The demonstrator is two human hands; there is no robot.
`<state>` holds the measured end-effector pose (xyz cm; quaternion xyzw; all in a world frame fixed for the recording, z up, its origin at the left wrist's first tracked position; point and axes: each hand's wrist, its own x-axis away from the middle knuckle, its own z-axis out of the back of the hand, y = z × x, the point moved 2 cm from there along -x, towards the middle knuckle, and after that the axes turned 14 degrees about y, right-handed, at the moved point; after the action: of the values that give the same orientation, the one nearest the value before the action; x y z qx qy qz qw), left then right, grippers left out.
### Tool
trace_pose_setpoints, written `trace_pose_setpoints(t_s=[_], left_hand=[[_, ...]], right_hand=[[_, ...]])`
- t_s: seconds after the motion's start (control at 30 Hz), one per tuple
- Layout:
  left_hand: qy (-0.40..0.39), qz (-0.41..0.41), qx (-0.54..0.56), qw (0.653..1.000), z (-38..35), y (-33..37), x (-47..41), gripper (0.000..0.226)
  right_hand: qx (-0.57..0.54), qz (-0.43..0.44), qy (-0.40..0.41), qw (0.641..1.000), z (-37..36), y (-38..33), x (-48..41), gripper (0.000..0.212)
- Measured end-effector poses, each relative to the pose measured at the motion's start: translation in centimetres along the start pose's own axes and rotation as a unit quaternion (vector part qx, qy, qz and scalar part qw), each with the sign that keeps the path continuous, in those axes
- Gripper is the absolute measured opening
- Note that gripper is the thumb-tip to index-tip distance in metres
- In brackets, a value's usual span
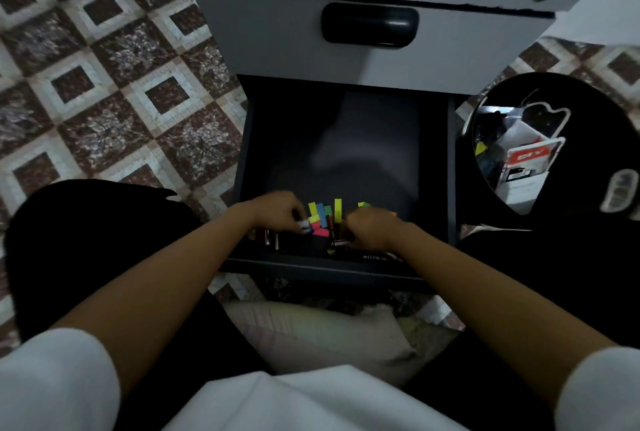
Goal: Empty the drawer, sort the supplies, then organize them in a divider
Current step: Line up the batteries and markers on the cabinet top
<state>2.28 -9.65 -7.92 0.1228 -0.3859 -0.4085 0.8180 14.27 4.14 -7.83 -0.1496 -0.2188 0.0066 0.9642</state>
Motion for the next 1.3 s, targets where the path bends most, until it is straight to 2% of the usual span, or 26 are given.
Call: trace_pose_setpoints(t_s=[0.13,0.27,0.43,0.63,0.77,0.87,0.97,1.03,1.13,1.23,1.3], left_hand=[[0.066,0.088,0.178,0.978,1.5,-0.3,-0.4,0.011],[0.101,0.128,0.256,0.953,2.0,-0.5,-0.4,0.006],[0.109,0.142,0.3,0.937,2.1,-0.3,-0.3,0.009],[0.111,0.143,0.302,0.936,2.2,0.0,0.0,0.01],[0.116,0.149,0.324,0.927,2.6,0.3,0.3,0.007],[0.132,0.156,0.35,0.914,3.0,0.7,0.4,0.003],[0.155,0.155,0.379,0.899,3.7,1.5,0.7,0.006],[0.172,0.146,0.398,0.889,4.5,2.3,1.1,0.006],[0.197,0.134,0.436,0.868,6.3,4.0,1.7,0.01],[0.214,0.115,0.455,0.857,8.5,5.7,2.5,0.011],[0.228,0.098,0.463,0.851,10.2,7.0,3.0,0.011]], right_hand=[[0.029,0.032,0.008,0.999,-0.4,-0.4,0.1,0.025],[0.023,0.033,-0.002,0.999,-0.8,-0.6,0.1,0.026],[-0.026,0.004,-0.026,0.999,-1.1,-0.4,0.0,0.025],[-0.08,-0.026,-0.04,0.996,-1.1,0.0,0.2,0.029],[-0.168,-0.078,-0.039,0.982,-0.4,0.6,0.2,0.023],[-0.269,-0.114,-0.015,0.956,1.4,0.9,0.2,0.02],[-0.357,-0.152,0.045,0.921,3.6,1.1,0.4,0.021],[-0.424,-0.166,0.083,0.886,5.3,1.0,0.8,0.021],[-0.525,-0.186,0.121,0.822,8.1,0.8,1.6,0.001],[-0.603,-0.194,0.152,0.759,11.0,0.7,2.4,0.009],[-0.63,-0.191,0.181,0.731,13.3,0.6,3.0,0.013]])
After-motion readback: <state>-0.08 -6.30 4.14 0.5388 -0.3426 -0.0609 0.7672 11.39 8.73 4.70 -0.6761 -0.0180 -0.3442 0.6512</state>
